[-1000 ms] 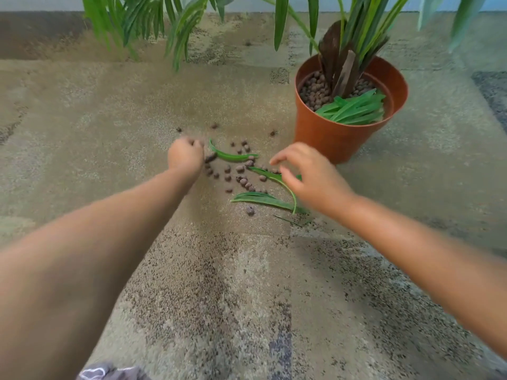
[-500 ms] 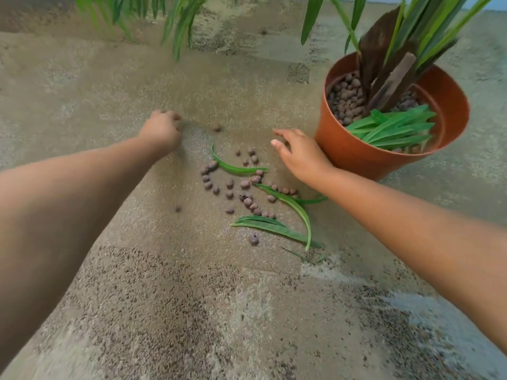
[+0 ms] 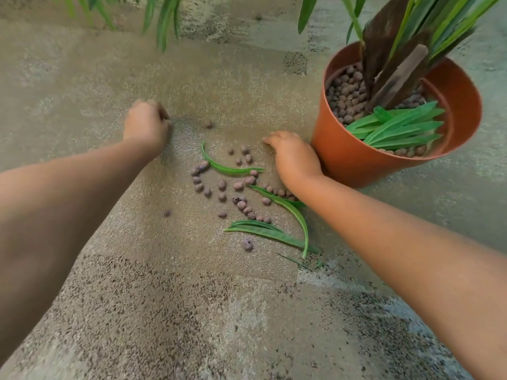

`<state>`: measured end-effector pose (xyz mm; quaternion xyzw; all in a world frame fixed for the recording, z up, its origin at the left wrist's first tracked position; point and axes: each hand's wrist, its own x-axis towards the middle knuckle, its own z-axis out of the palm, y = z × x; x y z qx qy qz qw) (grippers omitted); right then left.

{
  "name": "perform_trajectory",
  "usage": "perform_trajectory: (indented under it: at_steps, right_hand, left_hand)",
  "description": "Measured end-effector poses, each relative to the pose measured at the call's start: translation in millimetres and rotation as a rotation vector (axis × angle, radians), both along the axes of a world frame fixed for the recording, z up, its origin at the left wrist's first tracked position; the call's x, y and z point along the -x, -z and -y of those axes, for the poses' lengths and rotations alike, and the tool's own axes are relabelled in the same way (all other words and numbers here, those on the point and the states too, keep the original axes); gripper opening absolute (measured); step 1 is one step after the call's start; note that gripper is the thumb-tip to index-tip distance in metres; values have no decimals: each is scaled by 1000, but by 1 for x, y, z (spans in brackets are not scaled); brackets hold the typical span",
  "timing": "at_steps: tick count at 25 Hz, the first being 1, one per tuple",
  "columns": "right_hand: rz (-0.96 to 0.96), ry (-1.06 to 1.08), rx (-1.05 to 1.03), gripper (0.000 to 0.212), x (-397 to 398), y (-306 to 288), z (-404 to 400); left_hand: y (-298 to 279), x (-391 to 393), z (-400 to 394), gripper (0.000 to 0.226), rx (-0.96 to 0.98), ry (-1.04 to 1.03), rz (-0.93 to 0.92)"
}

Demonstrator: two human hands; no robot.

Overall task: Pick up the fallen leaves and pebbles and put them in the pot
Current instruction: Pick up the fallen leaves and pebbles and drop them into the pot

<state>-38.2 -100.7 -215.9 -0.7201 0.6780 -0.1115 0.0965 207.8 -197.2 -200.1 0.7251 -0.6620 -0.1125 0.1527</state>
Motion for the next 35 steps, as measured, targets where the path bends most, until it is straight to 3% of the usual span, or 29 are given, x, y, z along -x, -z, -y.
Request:
perform_trajectory:
  at_steps: [4, 6, 10, 13, 19, 22, 26, 31, 35]
  right_hand:
    - [19, 44, 56, 48, -2, 7, -2]
    - [-21, 46, 79, 44, -5, 7, -1]
    - [-73, 17, 97, 44, -1, 4, 0]
    - [24, 57, -4, 40, 0, -5, 5]
    - [499, 67, 51, 21, -19, -31, -32]
    - [759, 134, -86, 19, -24, -41, -68]
    - [1363, 386, -404, 15, -26, -65, -87]
    - [1662, 657, -710, 25, -43, -74, -114]
    - [1881, 773, -706, 31, -42, -65, -139]
  left_hand:
    - [-3, 40, -7, 14, -14, 97, -307]
    - [2, 52, -15, 13, -17, 193, -205]
    - [4, 55, -15, 13, 26, 165, -137]
    - [0, 56, -14, 12, -2, 180, -89]
    - [-5, 58, -20, 10, -22, 73, -146]
    - [-16, 65, -46, 13, 28, 33, -256]
    - [-36, 72, -114, 11, 60, 236, -395]
    - [-47, 71, -194, 11, 19, 552, -377]
    - [-48, 83, -219, 18, -62, 742, -339]
